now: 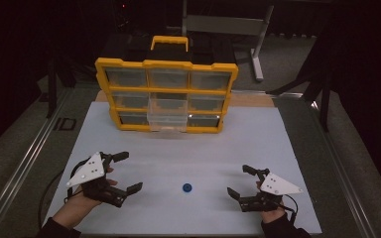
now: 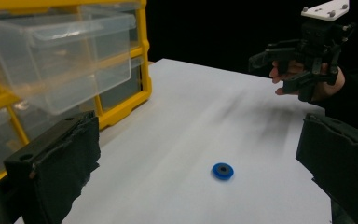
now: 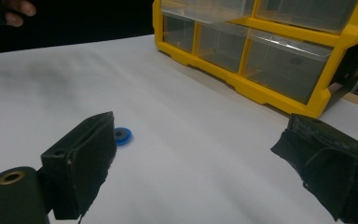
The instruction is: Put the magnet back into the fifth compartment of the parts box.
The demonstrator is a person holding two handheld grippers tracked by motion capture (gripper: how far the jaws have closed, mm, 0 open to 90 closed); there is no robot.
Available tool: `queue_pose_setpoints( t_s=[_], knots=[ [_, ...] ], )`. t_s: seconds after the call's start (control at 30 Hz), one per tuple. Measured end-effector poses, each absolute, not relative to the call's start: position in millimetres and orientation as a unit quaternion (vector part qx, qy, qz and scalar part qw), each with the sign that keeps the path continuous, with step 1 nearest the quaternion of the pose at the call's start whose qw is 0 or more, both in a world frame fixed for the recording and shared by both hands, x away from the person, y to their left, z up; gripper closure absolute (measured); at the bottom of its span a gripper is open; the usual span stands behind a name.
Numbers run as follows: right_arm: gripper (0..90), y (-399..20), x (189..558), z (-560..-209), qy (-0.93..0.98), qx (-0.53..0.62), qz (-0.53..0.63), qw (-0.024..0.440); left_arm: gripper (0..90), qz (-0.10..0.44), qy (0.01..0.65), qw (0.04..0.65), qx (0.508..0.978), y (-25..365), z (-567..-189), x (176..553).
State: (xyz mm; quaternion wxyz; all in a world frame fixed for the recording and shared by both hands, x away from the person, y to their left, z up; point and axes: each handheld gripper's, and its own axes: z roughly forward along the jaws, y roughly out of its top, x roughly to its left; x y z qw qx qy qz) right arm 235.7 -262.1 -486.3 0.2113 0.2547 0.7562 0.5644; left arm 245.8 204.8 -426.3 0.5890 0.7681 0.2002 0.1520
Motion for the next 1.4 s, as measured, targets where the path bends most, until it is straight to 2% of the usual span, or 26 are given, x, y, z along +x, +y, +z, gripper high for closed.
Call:
queue_pose_setpoints(
  t_s=[0.7,1.1,1.4],
  knots=[
    [9.8,-261.5,235.1,-484.5,0.753,0.249,0.571,0.211,0.0,0.116,0.132,0.582,0.794,151.6,-407.0,266.7],
    [9.8,-262.0,235.3,-484.8,0.753,0.25,0.572,0.209,0.0,0.11,0.114,0.563,0.811,122.9,-413.8,278.8],
    [9.8,-261.8,236.0,-485.5,0.753,0.249,0.572,0.207,0.0,0.085,0.109,0.539,0.831,99.6,-429.6,287.3]
  ],
)
